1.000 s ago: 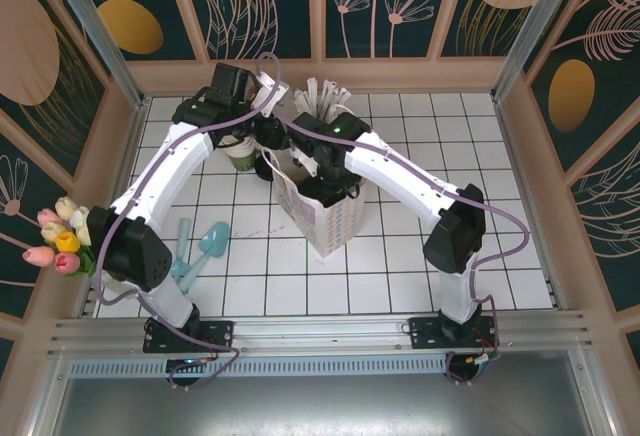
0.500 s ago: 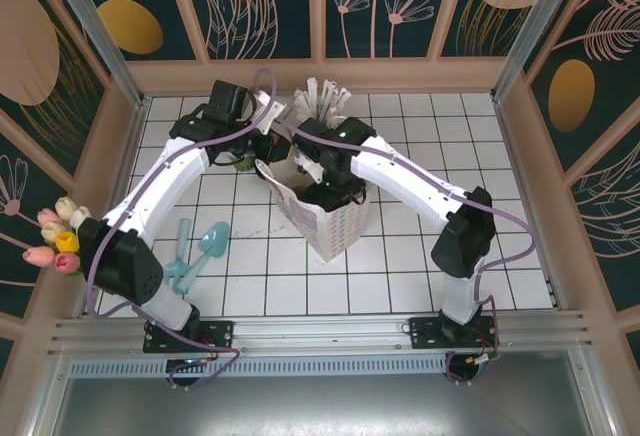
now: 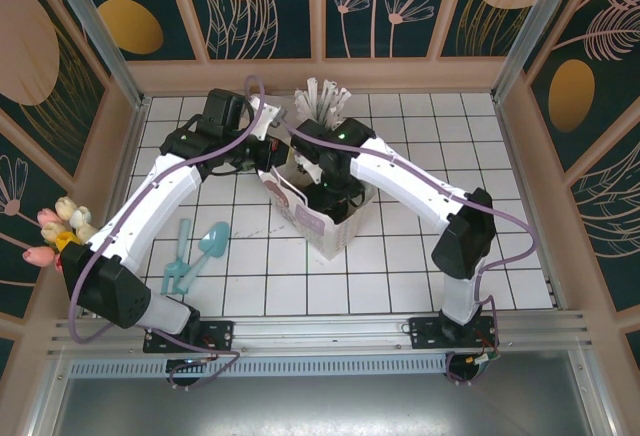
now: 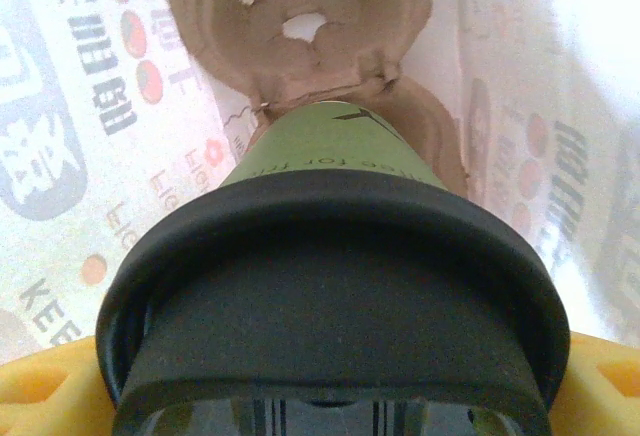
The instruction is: Pack the takeout coffee
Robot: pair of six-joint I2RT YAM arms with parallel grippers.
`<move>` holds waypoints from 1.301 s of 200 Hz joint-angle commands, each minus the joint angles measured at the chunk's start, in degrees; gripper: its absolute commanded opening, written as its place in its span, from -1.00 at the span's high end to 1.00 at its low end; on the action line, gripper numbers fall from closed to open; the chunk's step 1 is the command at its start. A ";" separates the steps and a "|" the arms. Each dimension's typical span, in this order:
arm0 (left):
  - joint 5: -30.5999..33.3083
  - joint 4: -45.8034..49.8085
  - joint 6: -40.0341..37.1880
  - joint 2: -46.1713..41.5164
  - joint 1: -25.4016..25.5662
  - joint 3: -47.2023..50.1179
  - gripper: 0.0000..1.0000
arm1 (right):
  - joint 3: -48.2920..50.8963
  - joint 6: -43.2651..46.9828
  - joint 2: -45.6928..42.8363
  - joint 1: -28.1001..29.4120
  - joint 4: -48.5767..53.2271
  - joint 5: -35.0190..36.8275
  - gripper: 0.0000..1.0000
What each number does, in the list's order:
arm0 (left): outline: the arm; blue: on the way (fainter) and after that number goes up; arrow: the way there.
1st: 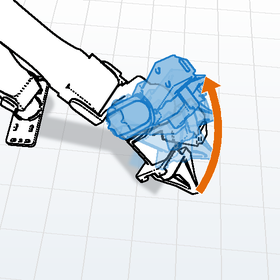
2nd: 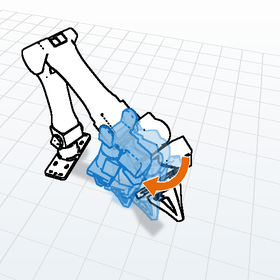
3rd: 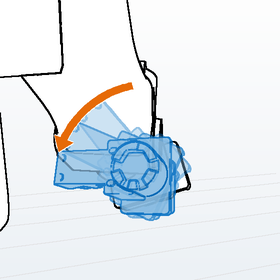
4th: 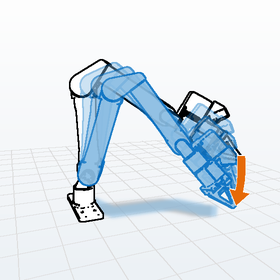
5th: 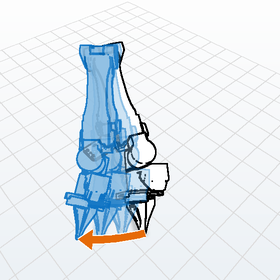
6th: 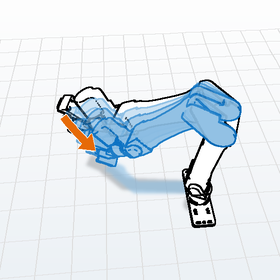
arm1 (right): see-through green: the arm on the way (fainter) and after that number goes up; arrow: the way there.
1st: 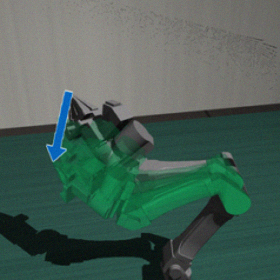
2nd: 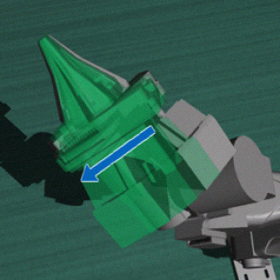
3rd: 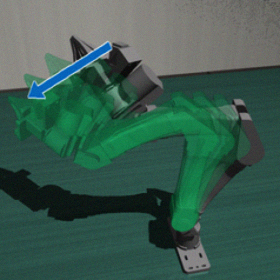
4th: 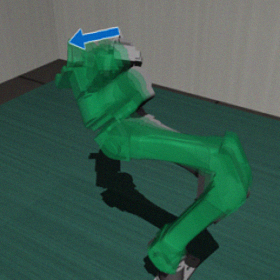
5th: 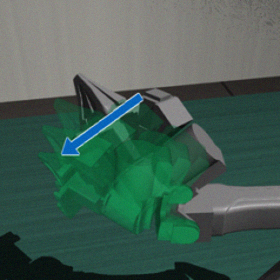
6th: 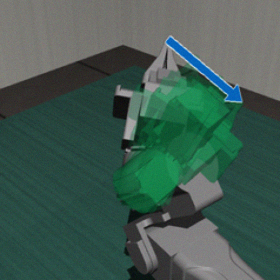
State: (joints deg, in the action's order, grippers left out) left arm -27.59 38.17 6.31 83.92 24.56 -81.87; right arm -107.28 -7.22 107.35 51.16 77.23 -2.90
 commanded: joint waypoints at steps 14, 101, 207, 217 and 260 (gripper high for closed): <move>4.08 5.17 0.33 0.87 0.10 -3.49 1.00 | 0.38 -7.14 -0.72 1.01 1.50 1.04 0.09; -2.75 -1.32 3.44 -0.72 0.14 -0.41 1.00 | 4.42 -11.50 -0.19 1.75 1.49 -1.96 0.11; -3.54 -0.89 6.43 -1.55 0.16 0.61 1.00 | 5.58 -12.54 1.56 1.67 1.53 -1.79 0.10; -3.33 -0.73 6.31 -1.64 0.15 0.58 1.00 | 5.71 -12.56 1.41 1.71 1.50 -1.68 0.10; -2.36 -0.11 6.03 -1.52 0.15 0.30 1.00 | 5.28 -12.82 0.68 1.67 1.47 -1.25 0.10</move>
State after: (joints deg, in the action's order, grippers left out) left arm -29.95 38.11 11.73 84.03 24.56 -81.30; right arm -101.71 -18.63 108.18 52.51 77.21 -4.58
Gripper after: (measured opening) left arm 0.055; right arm 0.817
